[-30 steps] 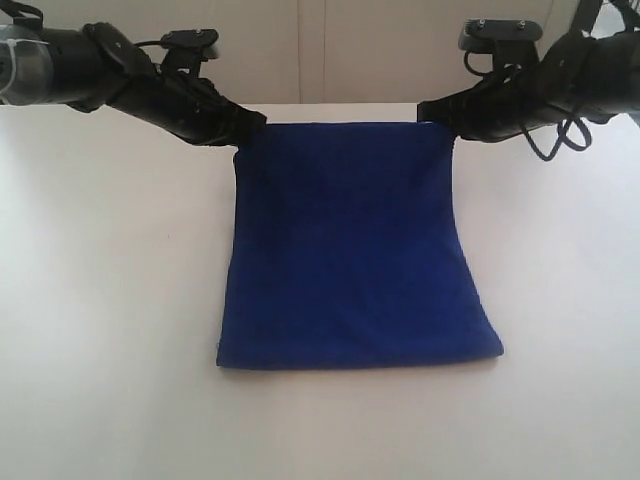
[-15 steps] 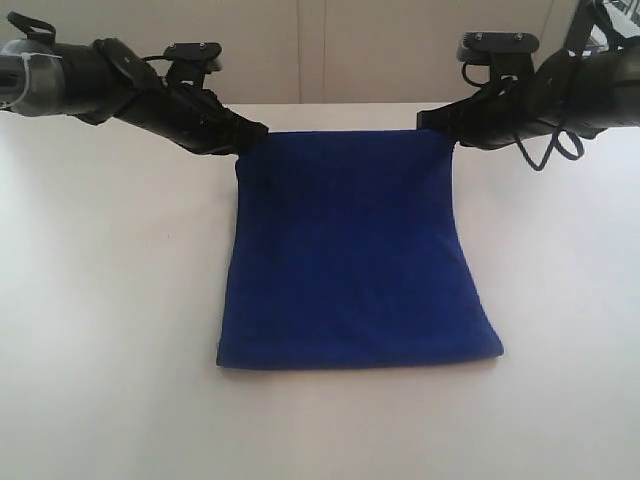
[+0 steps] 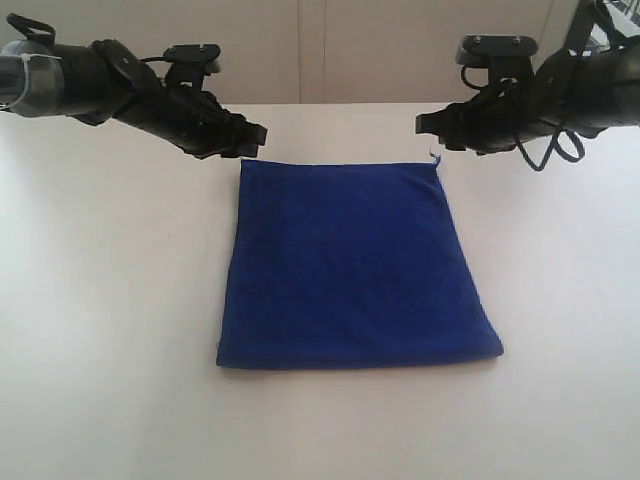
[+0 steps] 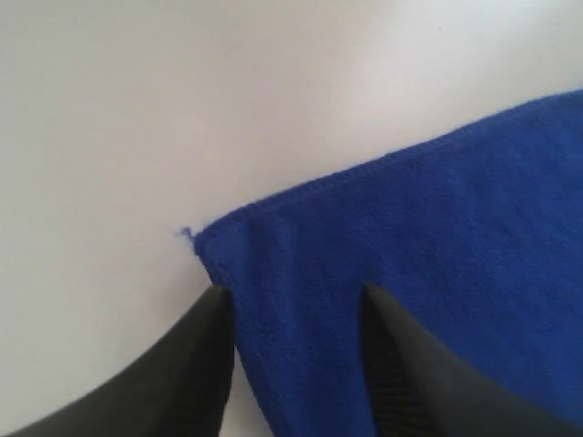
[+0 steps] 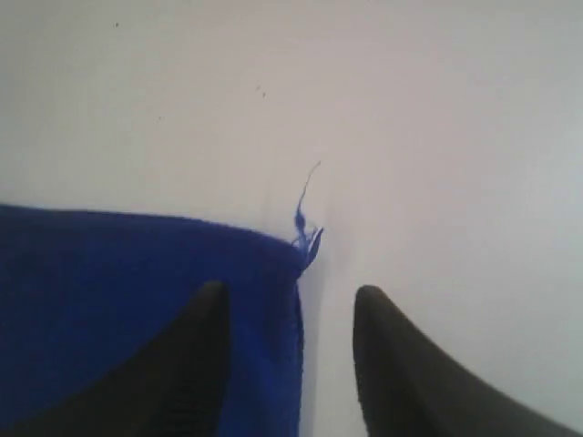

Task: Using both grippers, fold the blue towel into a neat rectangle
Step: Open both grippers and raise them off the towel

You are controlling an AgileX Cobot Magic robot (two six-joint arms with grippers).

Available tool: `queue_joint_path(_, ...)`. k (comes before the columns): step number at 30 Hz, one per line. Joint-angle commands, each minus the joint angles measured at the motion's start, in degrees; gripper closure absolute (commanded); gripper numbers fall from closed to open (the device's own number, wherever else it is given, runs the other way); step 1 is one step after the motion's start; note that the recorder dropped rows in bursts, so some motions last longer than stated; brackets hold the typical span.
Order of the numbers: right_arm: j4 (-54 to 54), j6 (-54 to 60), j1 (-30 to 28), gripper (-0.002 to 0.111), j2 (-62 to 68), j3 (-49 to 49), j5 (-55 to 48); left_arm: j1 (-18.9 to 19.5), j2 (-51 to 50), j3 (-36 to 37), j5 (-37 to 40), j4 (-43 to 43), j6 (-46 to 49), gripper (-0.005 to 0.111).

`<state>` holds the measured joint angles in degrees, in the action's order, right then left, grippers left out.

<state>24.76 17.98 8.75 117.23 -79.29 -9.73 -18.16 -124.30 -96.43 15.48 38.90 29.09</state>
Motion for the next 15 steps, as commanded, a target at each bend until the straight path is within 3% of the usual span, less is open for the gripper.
queue_joint_path(1,-0.5,-0.1,-0.2,0.084,-4.6,-0.2,-10.9,2.6,3.6,-0.3,13.4,0.4,0.2,0.074)
queue_joint_path(4,-2.1,-0.1,-0.2,0.106,-9.1,-0.2,-23.7,6.2,6.7,-0.3,28.8,0.3,-2.6,0.103)
queue_joint_path(5,-2.8,-0.3,-0.2,0.108,-10.3,-0.2,-27.1,7.2,7.8,-0.3,32.5,0.3,-3.7,0.107)
queue_joint_path(10,-2.8,-1.0,-0.2,0.108,-15.1,2.6,-36.4,6.8,12.2,0.1,42.2,-5.9,-12.5,0.107)
queue_joint_path(15,-2.8,-2.4,-0.2,0.108,-20.7,9.1,-37.8,2.7,18.9,6.1,41.1,-11.0,-15.9,0.107)
